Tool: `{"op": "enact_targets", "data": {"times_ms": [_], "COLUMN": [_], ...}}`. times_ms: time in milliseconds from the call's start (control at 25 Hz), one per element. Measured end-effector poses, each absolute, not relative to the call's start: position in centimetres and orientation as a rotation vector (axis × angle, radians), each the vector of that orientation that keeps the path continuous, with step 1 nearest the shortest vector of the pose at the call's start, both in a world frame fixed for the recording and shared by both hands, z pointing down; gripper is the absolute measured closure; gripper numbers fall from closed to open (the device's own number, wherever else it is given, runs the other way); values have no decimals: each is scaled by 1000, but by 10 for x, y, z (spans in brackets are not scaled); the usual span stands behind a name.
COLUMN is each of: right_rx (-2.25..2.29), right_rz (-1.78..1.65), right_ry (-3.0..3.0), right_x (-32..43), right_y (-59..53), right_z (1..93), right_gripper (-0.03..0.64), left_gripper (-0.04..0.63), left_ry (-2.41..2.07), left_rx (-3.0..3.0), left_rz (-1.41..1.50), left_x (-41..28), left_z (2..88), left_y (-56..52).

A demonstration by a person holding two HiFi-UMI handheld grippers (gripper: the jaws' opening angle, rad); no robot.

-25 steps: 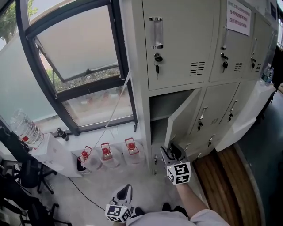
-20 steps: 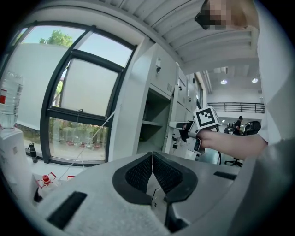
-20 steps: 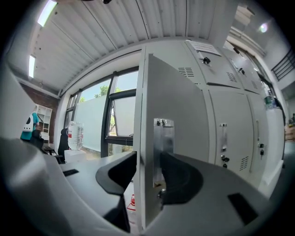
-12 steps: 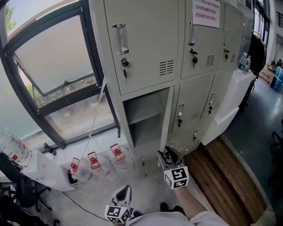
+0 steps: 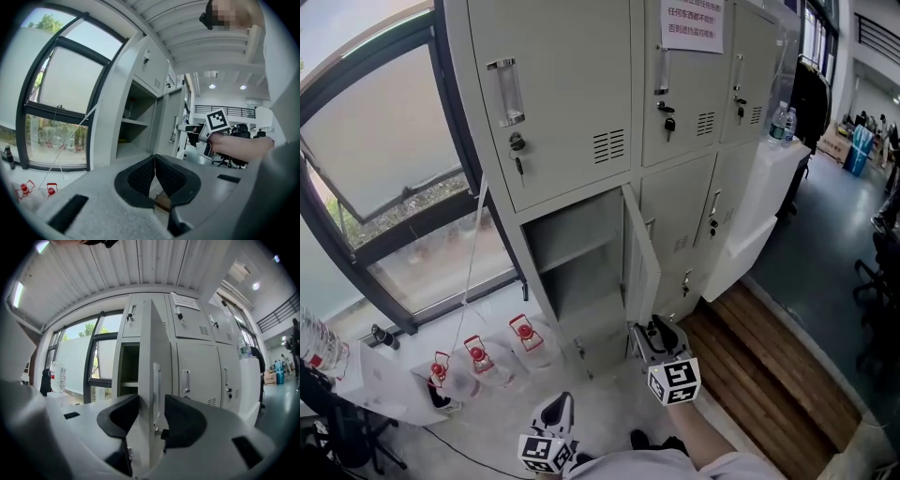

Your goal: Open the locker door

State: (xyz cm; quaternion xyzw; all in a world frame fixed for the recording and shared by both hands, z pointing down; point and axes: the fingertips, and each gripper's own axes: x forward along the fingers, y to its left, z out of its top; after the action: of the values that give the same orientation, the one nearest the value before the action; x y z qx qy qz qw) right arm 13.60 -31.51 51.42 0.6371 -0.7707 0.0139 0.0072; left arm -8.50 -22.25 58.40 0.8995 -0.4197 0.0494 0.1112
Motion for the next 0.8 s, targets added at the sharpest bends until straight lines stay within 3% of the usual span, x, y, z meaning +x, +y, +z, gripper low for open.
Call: {"op": "enact_targets", "data": {"times_ms": [800], "right_rx": [2275], "right_rz": [72], "right_ry": [-2130], "right_x": [249], "right_y": [-294], "right_z": [521], "right_gripper": [462], "left_gripper": [584], "left_ry": [-1045], "left_rx": [2734], "left_rz": [149], "left_x": [-27], "left_z": [582], "left_y": [-242]}}
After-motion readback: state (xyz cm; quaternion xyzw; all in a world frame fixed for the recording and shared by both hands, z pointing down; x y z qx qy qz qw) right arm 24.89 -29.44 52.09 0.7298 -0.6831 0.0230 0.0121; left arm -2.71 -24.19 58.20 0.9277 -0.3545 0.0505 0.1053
